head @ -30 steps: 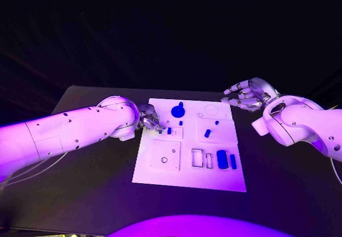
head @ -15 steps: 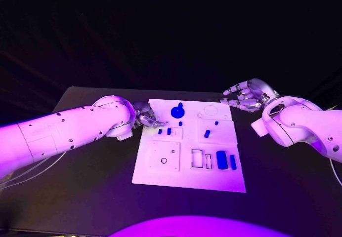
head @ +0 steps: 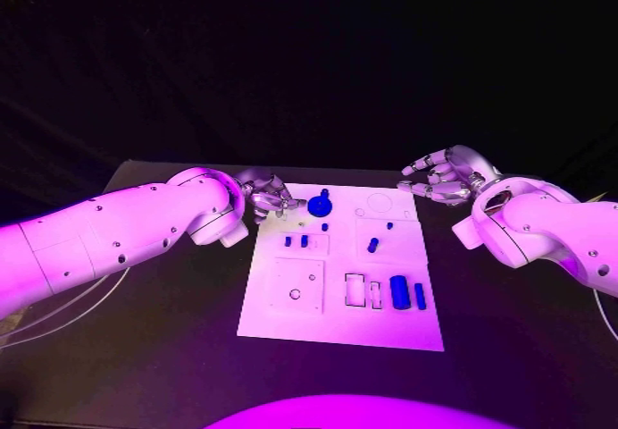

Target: Assemble the parts on the task board

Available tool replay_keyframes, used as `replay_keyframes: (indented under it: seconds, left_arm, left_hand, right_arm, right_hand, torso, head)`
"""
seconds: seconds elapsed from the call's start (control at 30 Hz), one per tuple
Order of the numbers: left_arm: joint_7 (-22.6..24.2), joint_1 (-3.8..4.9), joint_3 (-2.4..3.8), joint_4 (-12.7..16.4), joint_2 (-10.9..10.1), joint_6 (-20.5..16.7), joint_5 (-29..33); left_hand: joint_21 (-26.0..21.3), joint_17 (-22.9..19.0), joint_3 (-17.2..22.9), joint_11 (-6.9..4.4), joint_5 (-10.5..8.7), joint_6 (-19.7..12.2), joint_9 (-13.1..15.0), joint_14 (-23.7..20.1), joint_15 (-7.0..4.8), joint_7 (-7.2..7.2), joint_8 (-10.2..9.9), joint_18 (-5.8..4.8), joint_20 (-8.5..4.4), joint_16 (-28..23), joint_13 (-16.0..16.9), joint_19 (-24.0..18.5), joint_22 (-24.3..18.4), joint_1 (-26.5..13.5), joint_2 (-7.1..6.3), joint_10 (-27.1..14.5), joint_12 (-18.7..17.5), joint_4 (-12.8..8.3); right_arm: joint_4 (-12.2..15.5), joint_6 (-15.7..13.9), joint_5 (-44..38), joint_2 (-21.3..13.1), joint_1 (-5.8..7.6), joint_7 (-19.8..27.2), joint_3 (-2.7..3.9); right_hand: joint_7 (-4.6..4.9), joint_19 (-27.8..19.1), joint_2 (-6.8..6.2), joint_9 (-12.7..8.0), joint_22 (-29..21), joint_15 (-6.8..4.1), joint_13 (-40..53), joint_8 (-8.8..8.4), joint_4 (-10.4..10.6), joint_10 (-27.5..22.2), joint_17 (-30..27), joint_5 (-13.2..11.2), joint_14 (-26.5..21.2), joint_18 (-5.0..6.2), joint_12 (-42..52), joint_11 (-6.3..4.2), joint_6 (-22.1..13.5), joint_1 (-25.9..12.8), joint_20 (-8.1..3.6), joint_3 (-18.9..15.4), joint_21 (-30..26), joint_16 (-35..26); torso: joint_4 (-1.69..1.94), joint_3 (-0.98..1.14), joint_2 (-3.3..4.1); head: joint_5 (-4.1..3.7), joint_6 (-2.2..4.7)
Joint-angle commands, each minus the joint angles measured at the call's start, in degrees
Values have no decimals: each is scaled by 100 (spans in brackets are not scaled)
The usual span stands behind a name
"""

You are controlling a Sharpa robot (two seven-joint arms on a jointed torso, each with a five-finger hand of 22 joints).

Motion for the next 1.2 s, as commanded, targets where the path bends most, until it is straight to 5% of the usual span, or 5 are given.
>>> replay_keyframes:
  seconds: [0.03, 0.23, 0.43, 0.97, 1.2]
  left_arm:
    - [922, 7, -44, 16, 124, -364, -375]
    - [1455, 3, -186, -107, 412, -578, -1492]
    - [1599, 2, -287, -360, 726, -511, -2323]
    - [1219, -2, -362, -984, 1371, 265, -3282]
    - [1147, -4, -371, -1094, 1490, 482, -3338]
  left_hand:
    - [-1149, -1663, 68, 146, 30, -204, -287, -1199, 143, 102, -129, 195, 160, -1517, -467, -842, -1133, 934, -154, -655, -571, -26]
    - [-1519, -1919, 212, 221, -6, -266, -811, -1395, 208, 125, -409, 199, 226, -1683, -1241, -790, -1374, 1786, -302, -977, -1330, -75]
    - [-1559, -2008, 242, 249, -6, -176, -1122, -1444, 229, 86, -589, 197, 237, -1607, -1606, -763, -1380, 2101, -345, -974, -1585, -113]
    - [-994, -1709, 144, 232, -19, 225, -1567, -961, 208, -6, -822, 145, 209, -701, -2118, -410, -838, 2271, -375, -832, -1808, -49]
    - [-778, -1601, 145, 237, -19, 342, -1628, -874, 212, -2, -852, 108, 210, -497, -2197, -286, -600, 2277, -354, -768, -1834, -34]
  right_arm:
    - [-21, -29, -15, 8, -10, 93, 0]
    - [-30, -43, -11, 14, -38, 117, -1]
    - [-17, -52, -10, 24, -56, 136, -1]
    - [-3, -126, -9, 61, -62, 208, 0]
    - [8, -221, -6, 66, -62, 297, 0]
  right_hand:
    - [17, 535, -8, -6, 1403, -39, 172, 19, 4, -11, 1106, 21, 510, -39, -18, -5, -40, -77, -32, 31, -30, -44]
    - [16, 527, -11, -6, 1392, -39, 121, 21, 1, -55, 1097, 22, 508, -34, -68, -5, -41, -75, -32, 33, -49, -47]
    - [15, 516, -14, -7, 1378, -40, 56, 24, -9, -112, 1085, 25, 505, -28, -131, -6, -43, -67, -32, 41, -72, -52]
    - [11, 416, -35, -16, 1248, -49, -354, 51, -30, -448, 889, 34, 453, 26, -545, -15, -77, -55, -40, 108, -289, -139]
    - [-5, 146, -87, -22, 882, -74, -932, 120, -43, -820, 451, 33, 331, 168, -1110, -37, -113, -57, -66, 230, -902, -372]
  torso:
    - [5, -8, 5]
    - [5, -8, 6]
    - [-5, -4, 9]
    - [-11, 4, 18]
    - [-8, -2, 15]
  head:
    - [-49, 34]
    - [-70, 61]
    - [-67, 95]
    - [-89, 94]
    - [-94, 81]
